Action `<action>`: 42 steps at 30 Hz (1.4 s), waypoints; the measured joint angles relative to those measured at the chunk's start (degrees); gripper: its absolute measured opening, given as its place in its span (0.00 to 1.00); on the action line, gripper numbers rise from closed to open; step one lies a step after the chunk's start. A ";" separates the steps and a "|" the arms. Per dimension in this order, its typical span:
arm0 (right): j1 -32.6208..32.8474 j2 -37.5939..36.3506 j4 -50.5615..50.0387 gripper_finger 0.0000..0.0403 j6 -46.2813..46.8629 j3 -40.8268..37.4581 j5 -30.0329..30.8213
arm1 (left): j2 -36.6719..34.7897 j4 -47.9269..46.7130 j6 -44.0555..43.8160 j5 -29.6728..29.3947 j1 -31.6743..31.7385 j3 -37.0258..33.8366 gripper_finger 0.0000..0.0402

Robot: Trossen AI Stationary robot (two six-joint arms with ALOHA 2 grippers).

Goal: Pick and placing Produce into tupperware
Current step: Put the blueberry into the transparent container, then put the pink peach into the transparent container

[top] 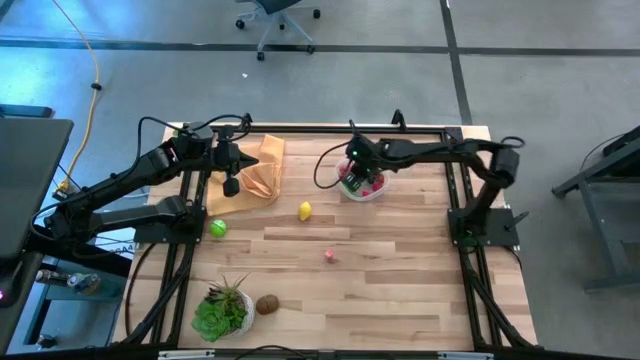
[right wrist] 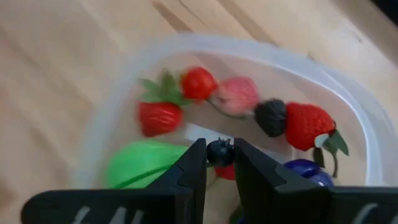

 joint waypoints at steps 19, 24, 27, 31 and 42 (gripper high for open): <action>-3.71 4.09 -2.36 0.24 -1.42 1.25 -1.30 | 0.02 0.00 -0.02 0.00 0.00 0.00 0.01; -3.71 4.09 -2.34 0.33 -1.02 1.25 -1.34 | 0.02 0.01 0.00 0.00 0.00 0.02 0.01; -3.71 4.09 -2.34 0.35 -2.31 1.25 -1.48 | 0.02 0.02 -0.02 0.00 0.00 0.02 0.01; -3.58 2.33 -2.63 0.35 -4.14 1.23 -2.40 | 0.02 0.02 -0.02 0.00 0.02 0.02 0.01; 4.55 -12.83 -3.74 0.35 -4.21 -0.16 -0.64 | 0.02 0.01 -0.01 0.01 0.02 0.00 0.01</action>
